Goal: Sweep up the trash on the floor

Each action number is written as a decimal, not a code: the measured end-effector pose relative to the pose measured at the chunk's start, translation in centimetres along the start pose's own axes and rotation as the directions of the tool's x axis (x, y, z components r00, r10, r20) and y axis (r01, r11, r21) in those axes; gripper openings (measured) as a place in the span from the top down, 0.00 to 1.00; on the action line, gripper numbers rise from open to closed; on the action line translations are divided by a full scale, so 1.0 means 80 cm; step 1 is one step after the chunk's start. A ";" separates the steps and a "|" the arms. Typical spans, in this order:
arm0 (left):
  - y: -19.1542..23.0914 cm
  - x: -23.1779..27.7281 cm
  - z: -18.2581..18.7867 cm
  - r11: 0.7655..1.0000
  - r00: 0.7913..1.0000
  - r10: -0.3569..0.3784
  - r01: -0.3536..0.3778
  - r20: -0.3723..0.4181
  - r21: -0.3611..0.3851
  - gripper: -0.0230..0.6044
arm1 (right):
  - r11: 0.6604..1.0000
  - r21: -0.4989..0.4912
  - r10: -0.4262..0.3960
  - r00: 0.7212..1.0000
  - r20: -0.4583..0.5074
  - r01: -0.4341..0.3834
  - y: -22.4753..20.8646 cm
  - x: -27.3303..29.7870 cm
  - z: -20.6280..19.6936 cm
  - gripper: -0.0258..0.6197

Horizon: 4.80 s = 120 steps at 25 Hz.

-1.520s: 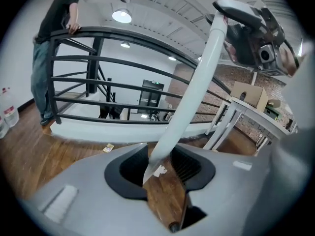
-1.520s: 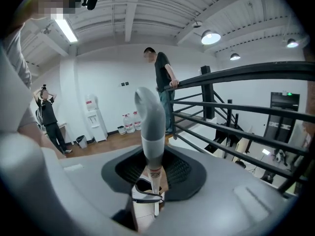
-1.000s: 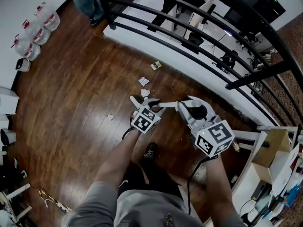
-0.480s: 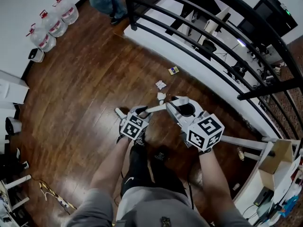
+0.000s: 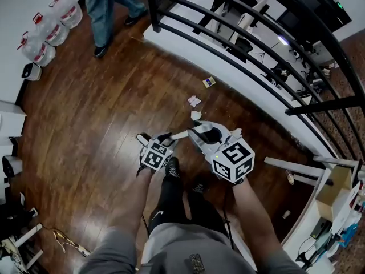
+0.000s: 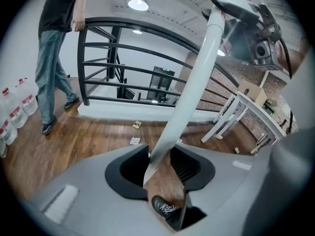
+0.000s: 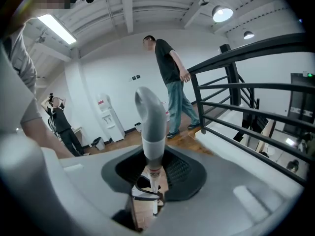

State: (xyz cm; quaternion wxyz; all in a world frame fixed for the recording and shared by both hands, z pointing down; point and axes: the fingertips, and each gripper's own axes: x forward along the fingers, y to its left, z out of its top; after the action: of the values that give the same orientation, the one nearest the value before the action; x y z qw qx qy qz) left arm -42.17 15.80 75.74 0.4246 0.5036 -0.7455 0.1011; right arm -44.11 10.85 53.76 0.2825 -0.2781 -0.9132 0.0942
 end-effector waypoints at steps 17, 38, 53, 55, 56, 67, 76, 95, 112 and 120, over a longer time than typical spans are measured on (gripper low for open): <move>-0.079 0.160 0.177 0.951 0.975 -0.223 0.212 0.024 0.225 0.73 | 0.927 0.089 -0.370 0.928 0.055 0.364 -0.181 -0.126 0.026 0.81; -0.296 0.280 0.338 0.794 0.926 -0.367 0.358 -0.081 0.492 0.74 | 0.817 0.284 -0.566 0.792 0.230 0.502 -0.337 -0.387 0.024 0.81; -0.602 0.312 0.333 0.449 0.736 -0.587 0.643 -0.337 0.620 0.75 | 0.512 0.478 -0.856 0.465 0.223 0.714 -0.318 -0.663 -0.062 0.80; -0.636 0.310 0.325 0.388 0.689 -0.621 0.684 -0.374 0.618 0.75 | 0.454 0.494 -0.889 0.416 0.193 0.741 -0.309 -0.687 -0.074 0.80; -0.649 0.309 0.319 0.358 0.668 -0.632 0.701 -0.393 0.616 0.75 | 0.426 0.504 -0.902 0.392 0.178 0.751 -0.304 -0.697 -0.080 0.81; -0.731 0.321 0.230 0.076 0.452 -0.668 0.832 -0.592 0.550 0.74 | 0.142 0.594 -0.984 0.176 0.002 0.791 -0.262 -0.736 -0.163 0.80; -0.670 0.355 0.196 0.066 0.448 -0.611 0.850 -0.653 0.522 0.74 | 0.113 0.652 -0.978 0.199 -0.060 0.750 -0.280 -0.677 -0.202 0.80; -0.366 0.397 0.348 0.342 0.681 -0.506 0.721 -0.529 0.602 0.73 | 0.448 0.605 -0.859 0.504 0.088 0.658 -0.412 -0.444 -0.055 0.80; -0.422 0.317 0.334 0.249 0.604 -0.609 0.761 -0.514 0.599 0.74 | 0.388 0.536 -0.913 0.391 0.113 0.750 -0.325 -0.470 -0.017 0.80; -0.448 0.257 0.212 0.087 0.468 -0.568 0.852 -0.677 0.517 0.74 | 0.249 0.604 -0.955 0.296 0.023 0.757 -0.230 -0.468 -0.079 0.80</move>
State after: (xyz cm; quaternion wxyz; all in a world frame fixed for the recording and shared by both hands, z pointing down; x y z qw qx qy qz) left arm -23.90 -24.61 70.43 0.2371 0.9112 -0.1776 0.2863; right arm -23.19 -25.27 47.68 0.1575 0.3873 -0.8867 0.1974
